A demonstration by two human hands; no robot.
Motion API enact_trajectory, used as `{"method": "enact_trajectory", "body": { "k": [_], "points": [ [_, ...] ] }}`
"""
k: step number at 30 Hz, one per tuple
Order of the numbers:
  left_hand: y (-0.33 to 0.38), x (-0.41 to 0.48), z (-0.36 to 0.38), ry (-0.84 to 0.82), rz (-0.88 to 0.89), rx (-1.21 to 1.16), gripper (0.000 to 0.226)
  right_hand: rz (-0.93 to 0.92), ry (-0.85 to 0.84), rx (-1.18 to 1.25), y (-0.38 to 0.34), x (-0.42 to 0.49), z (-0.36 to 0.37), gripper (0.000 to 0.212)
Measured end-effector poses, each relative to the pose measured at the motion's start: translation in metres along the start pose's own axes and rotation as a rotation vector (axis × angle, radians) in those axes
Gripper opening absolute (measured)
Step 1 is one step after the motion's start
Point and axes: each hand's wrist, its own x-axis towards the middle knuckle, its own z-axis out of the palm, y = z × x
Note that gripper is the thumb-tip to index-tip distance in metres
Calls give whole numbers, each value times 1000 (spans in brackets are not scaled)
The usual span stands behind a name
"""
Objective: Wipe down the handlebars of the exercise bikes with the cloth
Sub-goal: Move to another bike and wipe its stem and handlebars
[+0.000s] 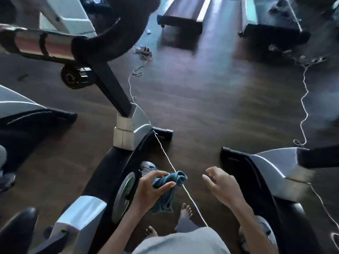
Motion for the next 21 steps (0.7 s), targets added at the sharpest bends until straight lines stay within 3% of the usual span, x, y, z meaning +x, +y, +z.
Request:
{"method": "enact_trajectory", "body": {
  "k": [6,21],
  "points": [
    [29,66,41,73,2,-97,32,-12,44,-107,25,37,-40,34],
    [49,243,67,2,140,-56,25,16,108,-242,40,182,-109,37]
  ]
}}
